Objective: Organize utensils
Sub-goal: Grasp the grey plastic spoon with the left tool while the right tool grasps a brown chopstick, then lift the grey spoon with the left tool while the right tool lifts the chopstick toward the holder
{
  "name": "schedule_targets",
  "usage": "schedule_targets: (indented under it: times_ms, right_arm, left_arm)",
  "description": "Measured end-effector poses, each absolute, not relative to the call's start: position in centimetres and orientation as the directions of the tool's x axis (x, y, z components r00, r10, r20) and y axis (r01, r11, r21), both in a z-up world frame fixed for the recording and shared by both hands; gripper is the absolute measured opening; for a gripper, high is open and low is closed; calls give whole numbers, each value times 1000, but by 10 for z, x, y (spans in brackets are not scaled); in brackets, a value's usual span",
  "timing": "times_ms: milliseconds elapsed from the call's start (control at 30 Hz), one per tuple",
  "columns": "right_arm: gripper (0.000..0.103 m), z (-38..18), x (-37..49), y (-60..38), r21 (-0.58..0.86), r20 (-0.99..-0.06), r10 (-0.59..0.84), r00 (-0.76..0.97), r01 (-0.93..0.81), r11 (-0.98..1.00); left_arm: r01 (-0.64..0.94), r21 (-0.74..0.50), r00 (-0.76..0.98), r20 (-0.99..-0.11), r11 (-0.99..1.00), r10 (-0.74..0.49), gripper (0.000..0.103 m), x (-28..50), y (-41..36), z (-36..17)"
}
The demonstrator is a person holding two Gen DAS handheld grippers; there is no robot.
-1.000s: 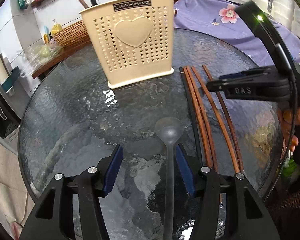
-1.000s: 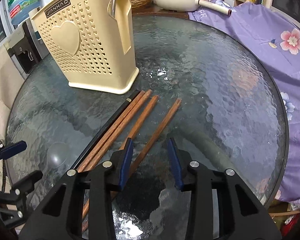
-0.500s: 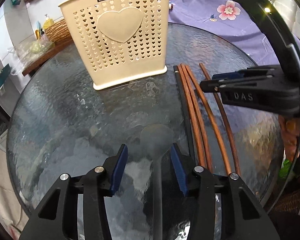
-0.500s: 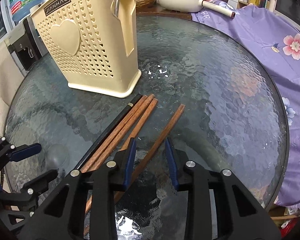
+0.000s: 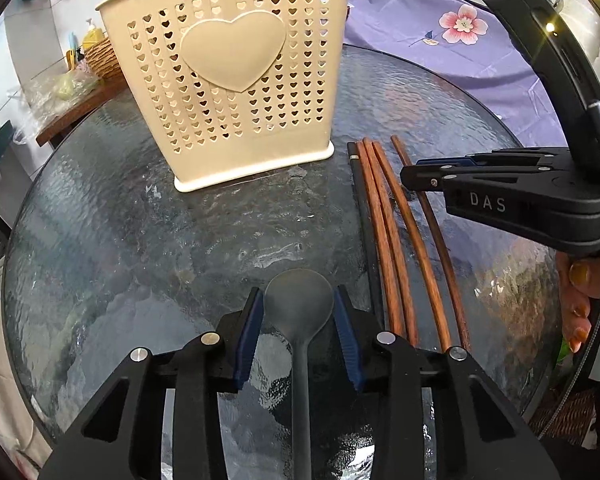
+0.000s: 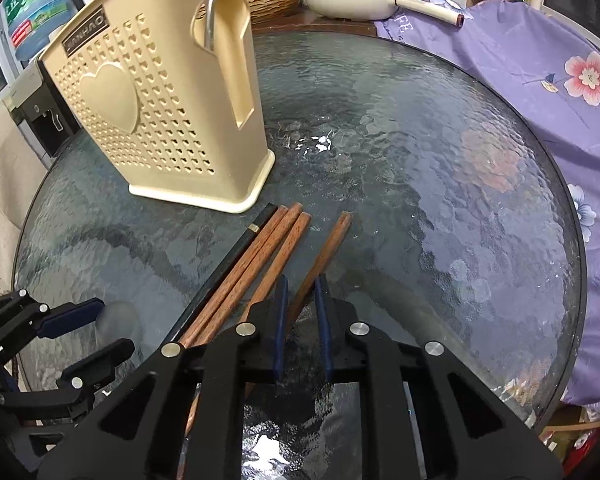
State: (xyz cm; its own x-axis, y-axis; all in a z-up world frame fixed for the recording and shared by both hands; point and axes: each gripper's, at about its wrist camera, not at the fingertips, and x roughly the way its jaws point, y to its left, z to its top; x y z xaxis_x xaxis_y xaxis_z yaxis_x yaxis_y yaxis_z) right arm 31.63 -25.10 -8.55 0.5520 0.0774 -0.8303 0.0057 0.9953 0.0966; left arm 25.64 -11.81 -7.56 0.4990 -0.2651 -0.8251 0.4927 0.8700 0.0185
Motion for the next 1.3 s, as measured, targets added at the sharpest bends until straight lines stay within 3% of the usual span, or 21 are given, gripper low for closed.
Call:
schedule_targets:
  times_ms: [567,1300]
  right_arm:
    - [8,-78,321,-269,214,-789,158,594,26,976]
    - [7,5,258,-282,287,-571,237,786,-80,955]
  left_arm:
    - [429,-15,561,-779,903,-280,35,269,-102,-53]
    - [360,-55,716,-623,931,-314,35,243,-67,8]
